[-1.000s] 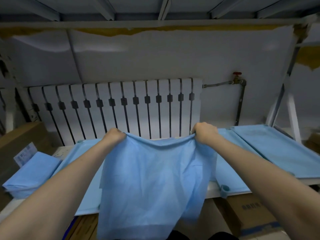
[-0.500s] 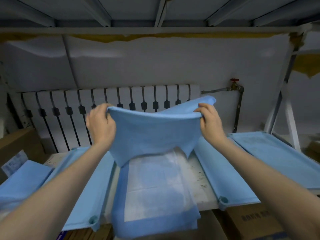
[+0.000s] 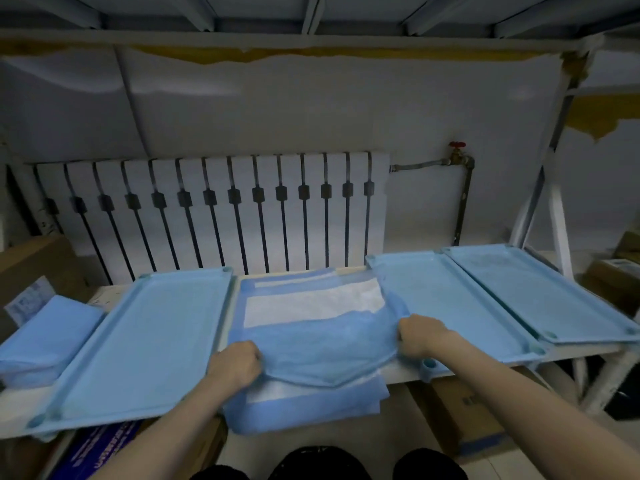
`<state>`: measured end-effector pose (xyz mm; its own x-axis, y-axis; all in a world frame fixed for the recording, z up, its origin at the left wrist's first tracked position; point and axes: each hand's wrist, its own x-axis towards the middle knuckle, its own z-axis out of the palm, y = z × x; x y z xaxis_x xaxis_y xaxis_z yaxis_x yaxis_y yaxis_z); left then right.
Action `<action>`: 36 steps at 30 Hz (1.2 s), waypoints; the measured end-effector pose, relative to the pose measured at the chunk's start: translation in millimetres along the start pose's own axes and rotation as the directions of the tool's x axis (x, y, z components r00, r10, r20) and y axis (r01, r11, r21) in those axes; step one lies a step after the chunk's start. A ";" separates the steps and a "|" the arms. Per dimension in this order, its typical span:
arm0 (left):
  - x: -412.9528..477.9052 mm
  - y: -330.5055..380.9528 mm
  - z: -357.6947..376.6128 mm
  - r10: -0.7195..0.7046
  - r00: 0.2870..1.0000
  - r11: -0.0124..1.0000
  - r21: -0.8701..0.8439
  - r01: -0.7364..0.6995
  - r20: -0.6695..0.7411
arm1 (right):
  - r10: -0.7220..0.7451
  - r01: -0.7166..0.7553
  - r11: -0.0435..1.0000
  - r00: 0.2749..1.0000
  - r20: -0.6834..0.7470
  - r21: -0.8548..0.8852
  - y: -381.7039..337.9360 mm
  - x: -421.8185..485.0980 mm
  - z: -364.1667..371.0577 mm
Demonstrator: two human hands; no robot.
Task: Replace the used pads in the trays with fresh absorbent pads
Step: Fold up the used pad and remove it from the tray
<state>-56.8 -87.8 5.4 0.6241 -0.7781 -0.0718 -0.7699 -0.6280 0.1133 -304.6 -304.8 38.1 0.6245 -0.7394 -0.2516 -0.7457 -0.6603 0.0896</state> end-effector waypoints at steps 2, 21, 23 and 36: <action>1.3 3.2 -9.5 -0.022 0.991 0.999 0.051 0.015 0.131 | 0.043 -0.044 0.996 0.999 -0.009 -0.078 -6.6 -1.2 -8.0; 83.5 11.7 7.1 0.060 0.964 0.997 -0.065 -0.045 0.261 | -0.152 0.169 0.975 0.981 -0.121 0.147 -30.2 108.7 33.7; 90.4 12.0 6.6 0.062 0.951 0.997 -0.059 -0.047 0.303 | -0.146 0.150 0.973 0.989 -0.038 0.175 -24.3 121.1 36.7; 83.2 24.7 -31.8 -0.061 0.967 0.998 0.015 0.059 0.248 | -0.033 0.131 0.956 0.937 -0.349 0.263 -17.1 107.3 37.4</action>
<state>-19.6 -167.6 33.7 0.6172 -0.7177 -0.3223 -0.7335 -0.6732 0.0944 -233.6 -368.0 -26.5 0.6902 -0.7169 0.0977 -0.6919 -0.6935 -0.2006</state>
